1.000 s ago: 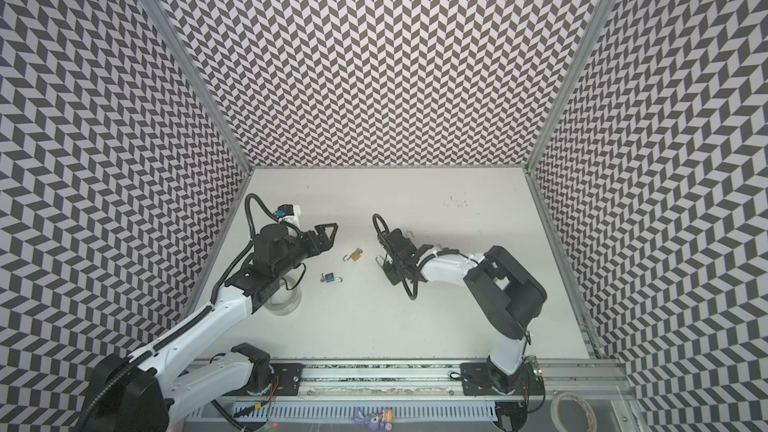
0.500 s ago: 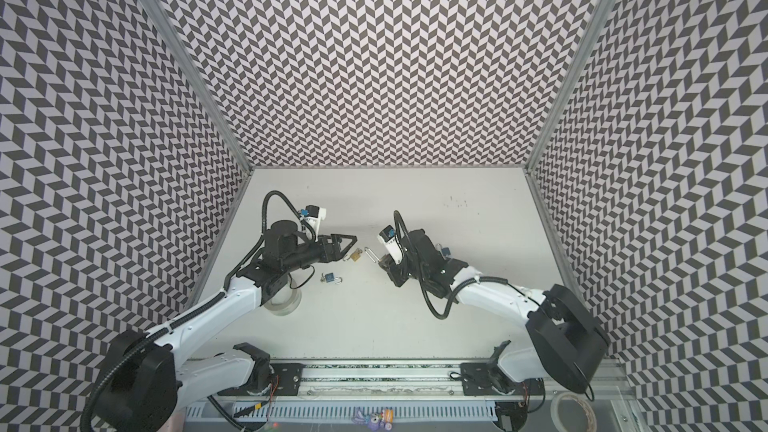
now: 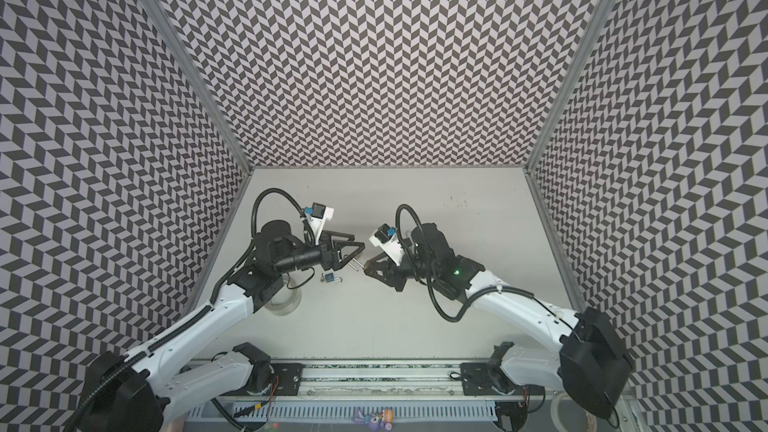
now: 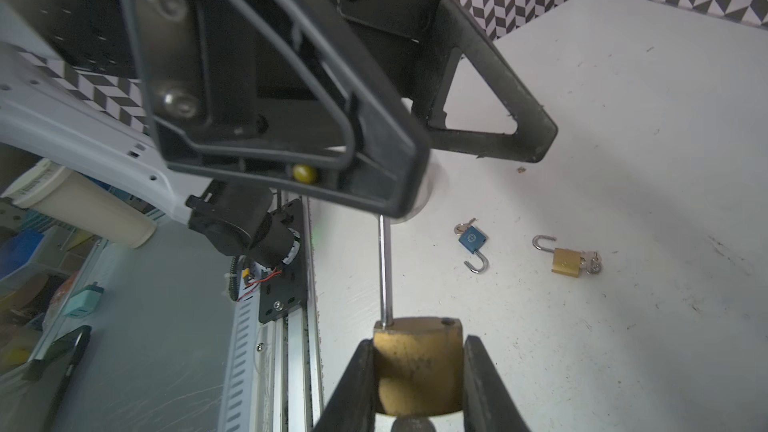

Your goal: Lock with the key

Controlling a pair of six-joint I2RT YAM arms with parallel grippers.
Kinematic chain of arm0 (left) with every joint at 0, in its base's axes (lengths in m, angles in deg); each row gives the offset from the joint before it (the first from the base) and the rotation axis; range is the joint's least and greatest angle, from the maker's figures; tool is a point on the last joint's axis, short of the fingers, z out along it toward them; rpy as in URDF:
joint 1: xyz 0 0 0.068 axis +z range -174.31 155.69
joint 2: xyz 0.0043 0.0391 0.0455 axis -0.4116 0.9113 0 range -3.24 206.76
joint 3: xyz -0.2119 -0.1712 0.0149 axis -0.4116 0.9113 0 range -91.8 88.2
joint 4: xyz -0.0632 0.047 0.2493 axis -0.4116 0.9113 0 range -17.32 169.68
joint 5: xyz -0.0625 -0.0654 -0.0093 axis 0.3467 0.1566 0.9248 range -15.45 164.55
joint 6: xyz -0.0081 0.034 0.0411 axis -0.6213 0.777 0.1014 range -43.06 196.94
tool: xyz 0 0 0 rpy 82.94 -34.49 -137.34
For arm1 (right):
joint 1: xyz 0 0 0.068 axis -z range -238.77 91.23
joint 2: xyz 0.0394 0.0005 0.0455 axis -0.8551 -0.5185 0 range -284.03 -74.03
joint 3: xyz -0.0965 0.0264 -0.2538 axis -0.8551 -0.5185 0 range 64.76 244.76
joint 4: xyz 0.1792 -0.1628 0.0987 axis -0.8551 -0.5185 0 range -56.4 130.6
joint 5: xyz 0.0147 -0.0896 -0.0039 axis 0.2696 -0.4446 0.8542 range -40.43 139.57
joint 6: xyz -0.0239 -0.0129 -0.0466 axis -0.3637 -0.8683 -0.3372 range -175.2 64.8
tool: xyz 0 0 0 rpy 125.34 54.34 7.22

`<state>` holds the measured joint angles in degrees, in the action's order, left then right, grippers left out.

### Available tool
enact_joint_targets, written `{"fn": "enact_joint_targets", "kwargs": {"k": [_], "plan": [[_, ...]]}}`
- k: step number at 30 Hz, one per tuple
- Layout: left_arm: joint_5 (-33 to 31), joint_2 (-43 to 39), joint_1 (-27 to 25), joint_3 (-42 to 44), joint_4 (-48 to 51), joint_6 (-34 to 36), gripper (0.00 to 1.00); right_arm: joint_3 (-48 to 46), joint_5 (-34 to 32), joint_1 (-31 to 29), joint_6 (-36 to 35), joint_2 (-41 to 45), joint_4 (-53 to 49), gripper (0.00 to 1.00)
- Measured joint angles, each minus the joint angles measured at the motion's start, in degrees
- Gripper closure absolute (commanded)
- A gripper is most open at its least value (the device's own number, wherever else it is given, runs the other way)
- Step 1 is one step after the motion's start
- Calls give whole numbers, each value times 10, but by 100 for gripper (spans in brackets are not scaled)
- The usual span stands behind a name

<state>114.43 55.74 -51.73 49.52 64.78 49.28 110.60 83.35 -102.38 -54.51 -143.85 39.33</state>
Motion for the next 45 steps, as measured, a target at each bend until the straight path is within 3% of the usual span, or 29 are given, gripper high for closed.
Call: {"fn": "enact_joint_targets", "kwargs": {"k": [5, 17, 26, 35, 45], "plan": [[45, -10, -2, -57, 62, 48, 22, 11, 48, 14, 14, 27, 0, 100], [103, -14, -3, -99, 168, 126, 49, 12, 87, 43, 45, 69, 11, 100], [118, -19, -3, -99, 170, 125, 68, 11, 98, 45, 52, 68, 16, 100], [123, -29, -3, -99, 158, 113, 78, 11, 98, 45, 51, 53, 17, 100], [113, -31, -4, -99, 142, 91, 100, 11, 104, 45, 48, 50, 19, 100]]}}
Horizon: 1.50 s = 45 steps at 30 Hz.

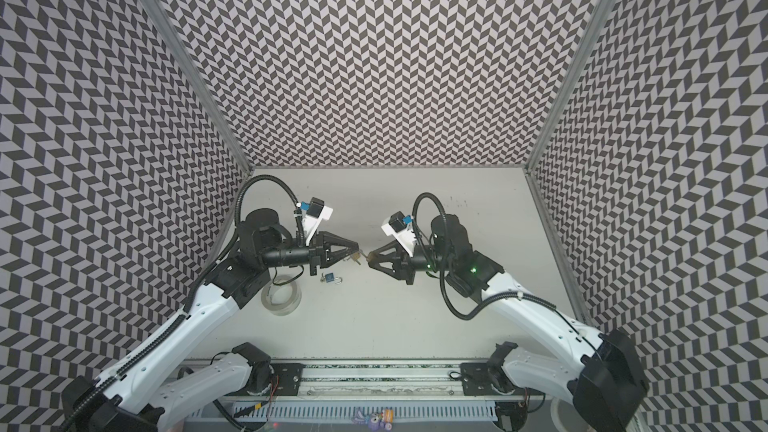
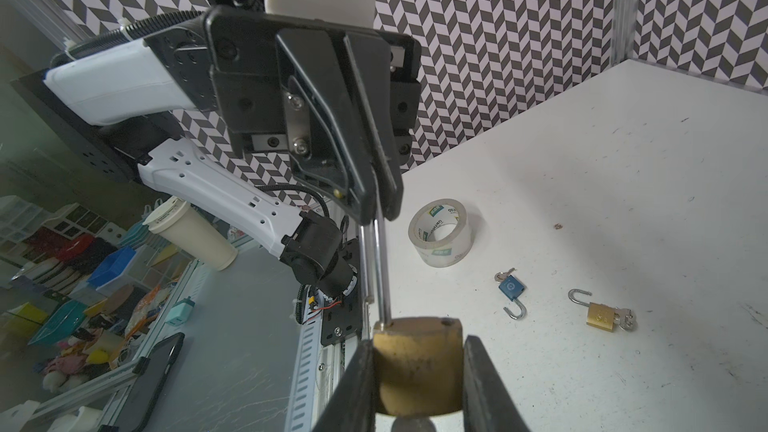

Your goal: Lock with the key

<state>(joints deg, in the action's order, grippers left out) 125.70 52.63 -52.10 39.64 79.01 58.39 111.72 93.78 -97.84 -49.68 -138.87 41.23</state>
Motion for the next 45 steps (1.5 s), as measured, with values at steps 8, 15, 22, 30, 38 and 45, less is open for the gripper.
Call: {"fn": "enact_joint_targets", "kwargs": {"k": [8, 15, 22, 30, 38, 45], "plan": [[-5, -3, -1, 1, -26, -26, 100, 0, 0, 3, 0, 1, 20, 88], [-16, -7, -2, 2, -81, -72, 100, -1, -57, 2, 13, 39, 59, 21], [-43, -25, -2, 13, -166, -142, 100, -14, -156, 2, 6, 104, 138, 14], [-50, -23, -2, 23, -259, -212, 100, -89, -227, 3, -25, 166, 240, 11], [-35, -15, -4, 23, -285, -229, 100, -78, -143, 2, -45, 124, 307, 18], [-28, -16, -7, 23, -301, -232, 100, -71, -57, -4, 9, 63, 383, 33]]}}
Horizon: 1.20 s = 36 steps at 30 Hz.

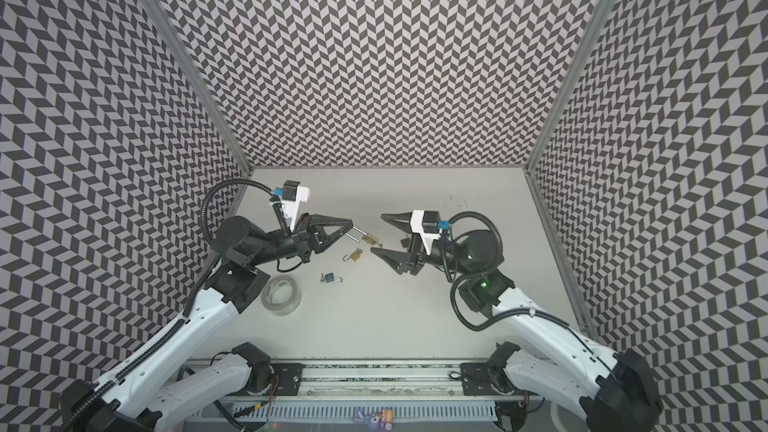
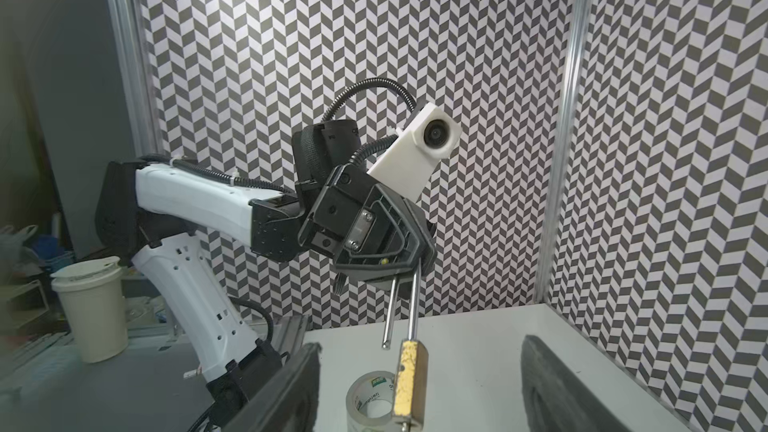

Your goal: Lock with the key

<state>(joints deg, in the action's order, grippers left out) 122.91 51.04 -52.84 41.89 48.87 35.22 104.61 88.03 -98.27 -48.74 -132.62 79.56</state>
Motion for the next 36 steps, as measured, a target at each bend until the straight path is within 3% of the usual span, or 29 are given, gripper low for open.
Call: {"fn": "enact_joint_targets", "kwargs": {"k": [11, 16, 25, 36], "plan": [[10, -1, -4, 0, -31, -6, 100, -25, 22, -5, 61, -30, 99, 54], [10, 0, -8, -2, -38, -8, 100, -28, 21, -9, 78, -47, 128, 59], [10, 0, -11, -2, -47, -9, 100, -28, 17, -14, 92, -63, 143, 70], [3, 1, -11, -2, -49, -5, 100, -30, 11, -16, 97, -63, 147, 91]]}}
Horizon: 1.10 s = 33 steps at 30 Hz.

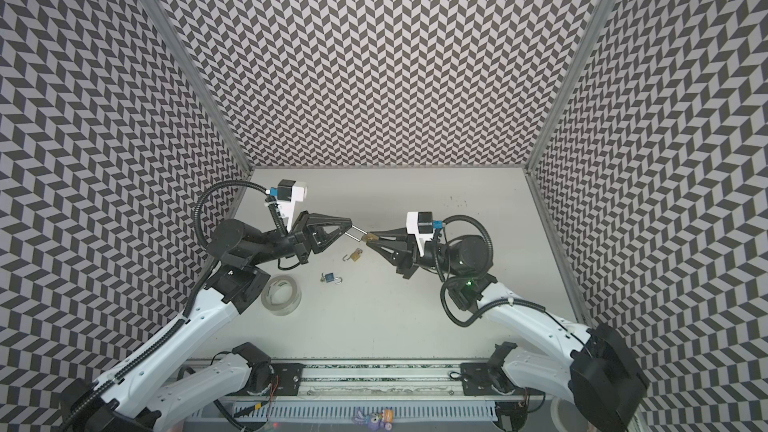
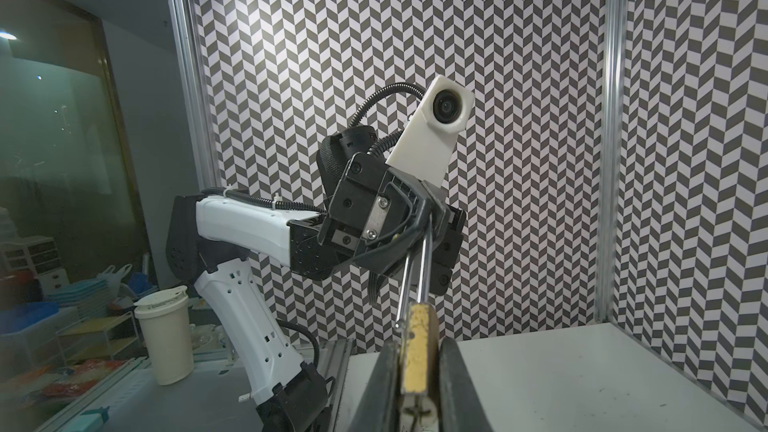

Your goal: Lock with the key

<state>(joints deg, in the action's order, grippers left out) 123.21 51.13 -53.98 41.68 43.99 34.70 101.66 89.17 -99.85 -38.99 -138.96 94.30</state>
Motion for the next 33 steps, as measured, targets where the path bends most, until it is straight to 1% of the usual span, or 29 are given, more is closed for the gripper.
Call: {"fn": "enact_joint_targets", "kwargs": {"k": [1, 2, 7, 8, 12, 14, 15, 16, 18, 23, 26, 28, 30, 33], "plan": [[0, 0, 0, 0, 0, 1, 100, 0, -1, 0, 1, 0, 0, 93], [-1, 0, 0, 0, 0, 2, 100, 0, -2, 0, 3, 0, 0, 100], [-6, 0, 0, -1, 8, 9, 100, 1, -8, 0, 16, 5, -19, 100], [-9, 0, 0, -2, 12, 12, 96, 3, -9, 0, 18, 7, -28, 100], [-19, 2, 1, -11, 27, 28, 58, 25, -13, 0, 16, 15, -95, 100], [-21, 6, 2, -23, 35, 35, 44, 35, -21, 0, 10, 23, -136, 100], [-23, 9, 4, -30, 39, 40, 39, 39, -32, 0, 6, 30, -162, 100], [-24, 12, 7, -36, 42, 41, 37, 41, -44, 0, 3, 38, -182, 100], [-28, 16, 19, -51, 56, 52, 35, 41, -74, 0, -6, 62, -226, 100], [-43, 24, 43, -87, 116, 92, 34, 58, -137, 0, -35, 115, -321, 100], [-55, 27, 47, -107, 158, 121, 34, 83, -151, 6, -49, 127, -367, 100], [-60, 28, 47, -118, 182, 140, 34, 100, -138, 16, -57, 128, -396, 100], [-63, 28, 47, -125, 202, 156, 35, 116, -102, 37, -61, 124, -418, 100], [-66, 28, 48, -126, 223, 172, 35, 129, -14, 87, -52, 104, -423, 100]]}}
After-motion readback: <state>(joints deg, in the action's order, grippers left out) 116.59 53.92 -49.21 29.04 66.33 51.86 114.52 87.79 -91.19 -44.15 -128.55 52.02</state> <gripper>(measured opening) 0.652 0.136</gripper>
